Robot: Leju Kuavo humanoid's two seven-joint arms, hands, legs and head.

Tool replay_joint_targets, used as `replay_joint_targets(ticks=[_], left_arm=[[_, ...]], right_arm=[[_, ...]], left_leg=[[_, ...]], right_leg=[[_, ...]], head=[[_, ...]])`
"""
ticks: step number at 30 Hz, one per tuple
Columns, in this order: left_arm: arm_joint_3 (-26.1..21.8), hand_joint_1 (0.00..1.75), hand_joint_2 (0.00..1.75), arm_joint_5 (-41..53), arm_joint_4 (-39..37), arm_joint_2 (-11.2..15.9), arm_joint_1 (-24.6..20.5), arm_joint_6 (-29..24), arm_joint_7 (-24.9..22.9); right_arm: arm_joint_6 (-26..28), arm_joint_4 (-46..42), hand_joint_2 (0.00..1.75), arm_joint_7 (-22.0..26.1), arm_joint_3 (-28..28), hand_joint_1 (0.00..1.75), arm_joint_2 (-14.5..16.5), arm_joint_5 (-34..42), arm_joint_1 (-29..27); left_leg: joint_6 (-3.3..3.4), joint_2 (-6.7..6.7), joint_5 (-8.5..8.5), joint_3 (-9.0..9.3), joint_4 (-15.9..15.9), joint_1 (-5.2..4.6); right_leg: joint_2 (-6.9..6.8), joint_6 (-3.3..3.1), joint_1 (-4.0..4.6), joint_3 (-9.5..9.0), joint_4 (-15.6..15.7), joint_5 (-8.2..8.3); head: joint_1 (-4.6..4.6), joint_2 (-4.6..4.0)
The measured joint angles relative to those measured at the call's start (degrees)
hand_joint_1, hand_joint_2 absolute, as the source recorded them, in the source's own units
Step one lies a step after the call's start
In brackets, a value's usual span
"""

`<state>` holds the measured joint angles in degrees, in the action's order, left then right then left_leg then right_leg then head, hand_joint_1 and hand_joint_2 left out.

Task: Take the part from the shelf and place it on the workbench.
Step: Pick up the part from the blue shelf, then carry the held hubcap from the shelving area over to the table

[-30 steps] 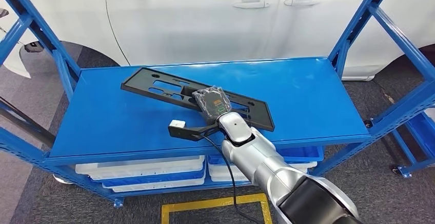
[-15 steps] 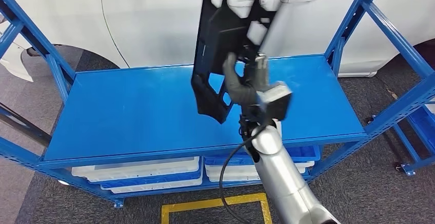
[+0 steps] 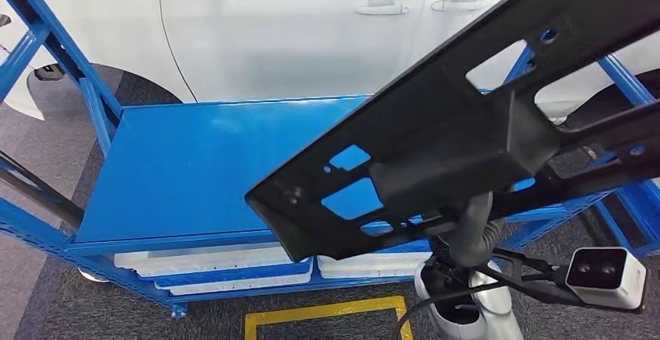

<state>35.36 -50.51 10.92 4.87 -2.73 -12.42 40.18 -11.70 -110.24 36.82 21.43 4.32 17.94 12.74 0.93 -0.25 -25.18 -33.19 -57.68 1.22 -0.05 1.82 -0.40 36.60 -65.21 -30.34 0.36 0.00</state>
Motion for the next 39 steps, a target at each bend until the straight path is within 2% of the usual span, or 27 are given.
replay_joint_targets(ticks=[2,3,4,6,8,9,12,13,14,17,18,19,20,22,24,27,28,29,30,32,33,34,35,36,37,38,39], left_arm=[[-4.0,0.0,1.75,-0.06,-0.04,-0.12,-0.02,0.61,0.01],[-5.51,0.0,1.75,-0.35,-0.07,-0.16,-0.04,0.79,-0.01],[-6.77,0.0,1.75,-0.51,-0.11,-0.2,-0.02,0.9,-0.1],[-8.52,0.0,1.75,-0.69,-0.17,-0.3,0.01,0.86,-0.56],[-9.7,0.0,1.75,-0.77,-0.2,-0.42,-0.01,0.72,-1.26],[-10.12,0.0,1.75,-0.8,-0.21,-0.45,-0.03,0.59,-1.68],[-11.0,0.0,1.75,-0.96,-0.36,-0.62,0.14,-0.33,-3.21],[-11.18,0.0,1.75,-0.99,-0.44,-0.72,0.22,-0.65,-3.63],[-11.32,0.0,1.75,-1.01,-0.52,-0.82,0.28,-0.97,-3.96],[-11.57,0.0,1.75,-1.16,-0.67,-0.94,0.34,-1.73,-4.78],[-11.62,0.0,1.75,-1.24,-0.71,-0.96,0.38,-1.86,-5.05],[-11.67,0.0,1.75,-1.32,-0.74,-0.98,0.42,-1.92,-5.34],[-11.72,0.0,1.75,-1.38,-0.77,-1.0,0.46,-1.93,-5.67],[-11.82,0.0,1.75,-1.5,-0.78,-1.01,0.39,-1.86,-6.35],[-11.87,0.0,1.75,-1.57,-0.78,-1.02,0.31,-1.75,-7.04],[-11.88,0.0,1.75,-1.51,-0.82,-1.12,0.29,-1.68,-7.87],[-11.88,0.0,1.75,-1.47,-0.85,-1.19,0.24,-1.7,-8.05],[-11.88,0.0,1.75,-1.4,-0.87,-1.26,0.18,-1.8,-8.22],[-11.87,0.0,1.75,-1.34,-0.89,-1.32,0.13,-1.97,-8.4],[-11.86,0.0,1.75,-1.15,-0.9,-1.36,0.12,-2.37,-8.85],[-11.85,0.0,1.75,-1.01,-0.91,-1.38,0.17,-2.48,-9.02],[-11.82,0.0,1.75,-0.87,-0.93,-1.39,0.21,-2.52,-9.15],[-11.79,0.0,1.75,-0.77,-0.95,-1.39,0.24,-2.53,-9.21],[-11.75,0.0,1.75,-0.75,-0.96,-1.39,0.25,-2.53,-9.22],[-11.72,0.0,1.75,-0.87,-0.96,-1.39,0.23,-2.53,-9.2],[-11.72,0.0,1.75,-1.02,-0.96,-1.39,0.22,-2.55,-9.11],[-11.72,0.0,1.75,-1.17,-0.96,-1.39,0.21,-2.56,-8.98]], right_arm=[[-1.01,-0.2,1.75,-0.44,1.01,1.75,-1.03,-0.42,-0.34],[-1.18,-0.2,1.75,-0.71,1.46,1.75,-1.38,-0.73,-0.41],[-1.21,-0.21,1.75,-0.91,1.89,1.75,-1.64,-1.15,-0.44],[-1.16,-0.26,1.75,-1.12,2.72,1.75,-1.86,-2.05,-0.4],[-1.14,-0.43,1.75,-1.18,3.62,1.75,-1.9,-2.73,-0.37],[-1.09,-0.55,1.75,-1.2,4.01,1.75,-1.9,-2.96,-0.4],[-1.35,-0.93,1.75,-1.2,4.73,1.75,-1.79,-3.34,-0.85],[-1.63,-1.02,1.75,-1.2,4.91,1.75,-1.68,-3.37,-1.06],[-2.09,-1.11,1.75,-1.21,5.05,1.75,-1.54,-3.33,-1.31],[-4.11,-1.43,1.75,-1.39,5.24,1.75,-1.29,-2.79,-2.39],[-4.97,-1.5,1.75,-1.6,5.25,1.75,-1.3,-2.51,-2.76],[-6.01,-1.51,1.75,-1.7,5.25,1.75,-1.33,-2.26,-3.08],[-7.35,-1.53,1.75,-1.57,5.24,1.75,-1.41,-2.07,-3.32],[-10.32,-1.84,1.75,-0.44,5.14,1.75,-1.59,-2.14,-3.55],[-12.51,-2.35,1.75,0.47,4.92,1.75,-1.73,-2.22,-3.37],[-13.79,-2.59,1.75,0.63,4.26,1.75,-2.02,-1.32,-2.89],[-14.02,-2.61,1.75,0.66,4.02,1.75,-2.17,-1.03,-2.78],[-14.25,-2.61,1.75,0.7,3.82,1.75,-2.33,-0.78,-2.67],[-14.54,-2.61,1.75,0.74,3.62,1.75,-2.51,-0.52,-2.54],[-15.25,-2.49,1.75,0.82,3.25,1.75,-2.99,0.32,-2.05],[-15.5,-2.35,1.75,0.85,3.09,1.75,-3.27,0.87,-1.73],[-15.73,-2.16,1.75,0.86,2.97,1.75,-3.6,1.48,-1.36],[-15.9,-1.94,1.75,0.87,2.89,1.75,-3.93,2.03,-0.98],[-16.04,-1.74,1.75,0.89,2.84,1.75,-4.2,2.45,-0.62],[-16.18,-1.56,1.75,0.89,2.82,1.75,-4.42,2.77,-0.21],[-16.19,-1.44,1.75,0.76,2.81,1.75,-4.53,3.02,0.22],[-16.04,-1.37,1.75,0.48,2.82,1.75,-4.58,3.29,0.69]], left_leg=[[0.15,0.12,0.2,-0.31,-0.1,-0.04],[0.15,0.16,0.29,-0.48,-0.2,-0.05],[0.11,0.14,0.35,-0.63,-0.31,-0.05],[-0.09,0.02,0.5,-0.84,-0.51,-0.05],[-0.54,-0.14,0.77,-1.02,-0.59,-0.2],[-0.85,-0.19,0.95,-1.1,-0.55,-0.24],[-1.96,-0.22,1.43,-1.3,-0.22,-0.26],[-2.23,-0.19,0.73,-1.62,-0.75,-0.23],[-2.43,-0.15,-0.92,-2.34,-2.51,-0.2],[-2.78,-0.08,-8.17,-5.78,-13.15,-0.07],[-2.86,-0.07,-9.36,-6.18,-15.56,-0.08],[-2.87,-0.07,-9.51,-5.52,-15.9,-0.08],[-2.81,-0.07,-8.76,-3.81,-14.05,-0.08],[-2.44,-0.07,-6.44,1.63,-6.02,-0.14],[-1.8,-0.14,-5.17,4.67,-0.7,-0.44],[-0.72,-0.09,-4.06,4.27,-0.17,-0.67],[-0.31,0.03,-3.46,3.88,-0.07,-0.59],[0.07,0.17,-2.77,3.34,0.08,-0.49],[0.35,0.32,-2.07,2.63,0.16,-0.42],[0.62,0.43,-0.79,0.97,0.08,-0.47],[0.6,0.45,-0.17,0.12,0.0,-0.49],[0.54,0.47,0.42,-0.74,-0.09,-0.5],[0.45,0.46,0.99,-1.6,-0.22,-0.51],[0.33,0.44,1.51,-2.37,-0.35,-0.51],[0.17,0.4,2.02,-3.02,-0.49,-0.52],[-0.07,0.36,2.51,-3.49,-0.58,-0.55],[-0.36,0.32,3.0,-3.72,-0.54,-0.57]], right_leg=[[0.0,0.28,-0.1,3.26,-7.35,-3.27],[-0.01,0.31,-0.15,3.82,-8.88,-3.55],[-0.01,0.25,-0.21,3.16,-8.02,-2.72],[0.01,-0.19,-0.27,-1.1,-0.62,0.68],[0.02,-0.7,-0.02,-4.61,5.97,2.95],[0.03,-0.93,0.13,-5.2,7.29,3.31],[-0.04,-1.8,0.13,-4.75,7.87,4.23],[-0.13,-2.21,0.01,-4.56,8.23,4.74],[-0.23,-2.59,-0.1,-4.26,8.6,5.29],[-0.49,-3.16,0.13,-2.77,8.68,6.49],[-0.53,-3.19,0.23,-2.17,8.52,6.83],[-0.54,-3.15,0.3,-1.54,8.31,7.18],[-0.54,-3.06,0.33,-0.96,8.06,7.47],[-0.53,-2.65,0.38,0.04,7.43,8.0],[-0.58,-2.04,0.45,0.53,6.95,8.49],[-0.55,-0.99,0.33,0.67,7.06,9.44],[-0.45,-0.66,0.23,0.98,6.73,8.94],[-0.35,-0.35,0.14,1.62,5.39,7.3],[-0.26,-0.08,0.0,2.57,2.91,4.74],[-0.21,0.4,-0.2,4.72,-4.54,-0.91],[-0.21,0.56,-0.28,5.2,-7.65,-2.35],[-0.21,0.63,-0.33,4.76,-9.1,-2.55],[-0.21,0.58,-0.36,3.2,-8.36,-1.72],[-0.2,0.4,-0.35,0.61,-5.47,-0.42],[-0.18,0.07,-0.3,-2.69,-1.16,0.4],[-0.15,-0.26,-0.15,-5.57,2.95,0.77],[-0.11,-0.62,0.04,-7.49,5.92,0.85]], head=[[0.03,0.0],[0.04,0.0],[0.04,0.0],[0.05,0.0],[0.03,0.0],[0.02,0.0],[0.03,0.0],[0.0,-0.01],[-0.09,-0.01],[-0.31,0.0],[-0.3,0.0],[-0.31,0.0],[-0.31,0.0],[-0.31,0.0],[-0.29,0.0],[-0.34,0.0],[-0.3,0.0],[-0.2,0.0],[-0.11,-0.01],[0.06,-0.01],[0.05,-0.01],[0.05,0.0],[0.07,0.0],[0.06,0.0],[0.06,0.0],[0.01,0.0],[-0.03,-0.01]])
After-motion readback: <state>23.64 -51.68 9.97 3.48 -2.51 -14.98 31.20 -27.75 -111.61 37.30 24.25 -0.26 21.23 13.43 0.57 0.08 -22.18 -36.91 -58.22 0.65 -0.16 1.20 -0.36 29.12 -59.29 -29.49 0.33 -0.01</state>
